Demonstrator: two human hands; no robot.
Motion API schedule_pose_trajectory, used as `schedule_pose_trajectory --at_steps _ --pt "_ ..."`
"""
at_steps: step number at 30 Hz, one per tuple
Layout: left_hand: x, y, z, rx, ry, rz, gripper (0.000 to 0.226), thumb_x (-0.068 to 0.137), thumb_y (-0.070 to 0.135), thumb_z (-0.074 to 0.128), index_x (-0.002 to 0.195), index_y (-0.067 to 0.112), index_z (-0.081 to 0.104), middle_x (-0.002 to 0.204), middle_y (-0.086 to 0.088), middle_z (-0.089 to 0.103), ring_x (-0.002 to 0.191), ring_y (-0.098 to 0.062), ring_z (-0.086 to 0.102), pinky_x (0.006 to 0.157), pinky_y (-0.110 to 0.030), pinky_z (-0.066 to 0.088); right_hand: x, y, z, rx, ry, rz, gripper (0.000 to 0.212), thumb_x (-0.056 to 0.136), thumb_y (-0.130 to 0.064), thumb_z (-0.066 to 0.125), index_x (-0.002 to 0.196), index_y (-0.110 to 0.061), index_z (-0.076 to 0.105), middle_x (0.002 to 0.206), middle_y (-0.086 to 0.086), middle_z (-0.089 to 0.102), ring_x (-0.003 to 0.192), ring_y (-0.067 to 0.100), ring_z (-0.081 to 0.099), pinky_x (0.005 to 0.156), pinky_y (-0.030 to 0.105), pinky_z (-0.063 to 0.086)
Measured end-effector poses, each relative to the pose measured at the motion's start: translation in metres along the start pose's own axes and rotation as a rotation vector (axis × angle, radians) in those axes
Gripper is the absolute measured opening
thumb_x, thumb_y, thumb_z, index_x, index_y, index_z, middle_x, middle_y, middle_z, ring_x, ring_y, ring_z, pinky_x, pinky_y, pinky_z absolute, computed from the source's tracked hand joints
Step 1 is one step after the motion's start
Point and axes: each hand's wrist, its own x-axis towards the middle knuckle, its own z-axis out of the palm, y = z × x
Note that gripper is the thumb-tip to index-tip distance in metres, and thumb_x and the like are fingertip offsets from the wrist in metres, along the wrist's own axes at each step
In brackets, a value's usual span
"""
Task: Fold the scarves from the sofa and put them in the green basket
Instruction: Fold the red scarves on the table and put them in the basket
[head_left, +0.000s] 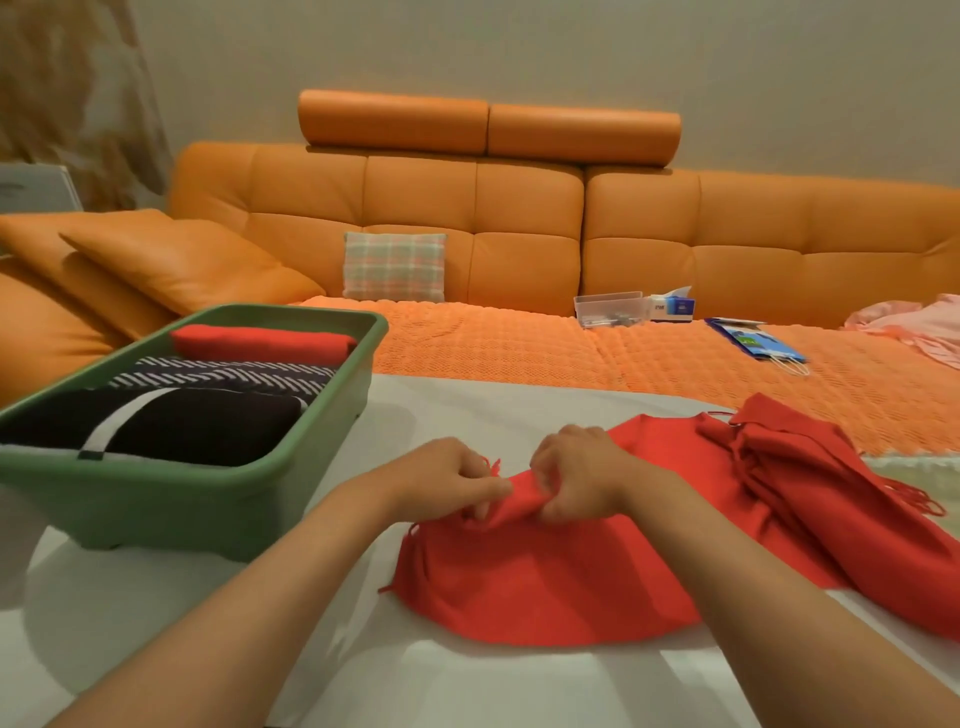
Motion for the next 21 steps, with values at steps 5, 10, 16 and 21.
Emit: schedule_pose_trajectory --at_steps 5,10,16,21 --pt "-0.004 -0.002 0.002 0.13 -0.017 -0.069 0.059 0.079 -0.004 0.044 0.122 0.032 0.058 0.12 0.012 0.063 0.103 -0.008 0.061 0.092 -0.034 0.053 -0.024 0.0 -0.011 0.391 -0.07 0.129 0.03 0.075 -0.056 0.065 0.093 -0.032 0.067 0.099 -0.009 0.068 0.09 0.013 0.063 0.085 0.035 0.053" --pt "0.0 0.0 -0.01 0.424 -0.195 -0.119 0.04 0.071 0.013 0.06 0.105 0.032 0.069 0.103 0.009 0.066 0.092 -0.015 0.063 0.078 -0.029 0.056 -0.025 -0.007 -0.006 0.372 -0.117 0.069 0.036 0.077 -0.03 0.077 0.111 -0.034 0.068 0.097 -0.01 0.068 0.08 0.007 0.062 0.076 0.026 0.051" --pt "-0.001 0.025 -0.038 0.41 0.013 -0.18 0.01 0.09 0.025 0.058 0.081 0.023 0.064 0.084 0.002 0.067 0.077 -0.018 0.061 0.068 -0.029 0.048 -0.008 0.003 -0.019 0.224 0.216 0.152 0.004 0.079 -0.036 0.073 0.079 -0.034 0.076 0.087 -0.01 0.066 0.088 0.013 0.061 0.077 0.03 0.048" --pt "0.023 0.027 -0.065 0.464 0.693 -0.317 0.016 0.099 0.018 0.041 0.108 0.018 0.054 0.096 -0.006 0.063 0.084 -0.026 0.058 0.068 -0.035 0.044 0.026 -0.009 -0.03 0.503 0.627 0.272 0.011 0.091 -0.032 0.064 0.097 -0.027 0.072 0.096 -0.006 0.069 0.098 0.019 0.064 0.079 0.03 0.047"
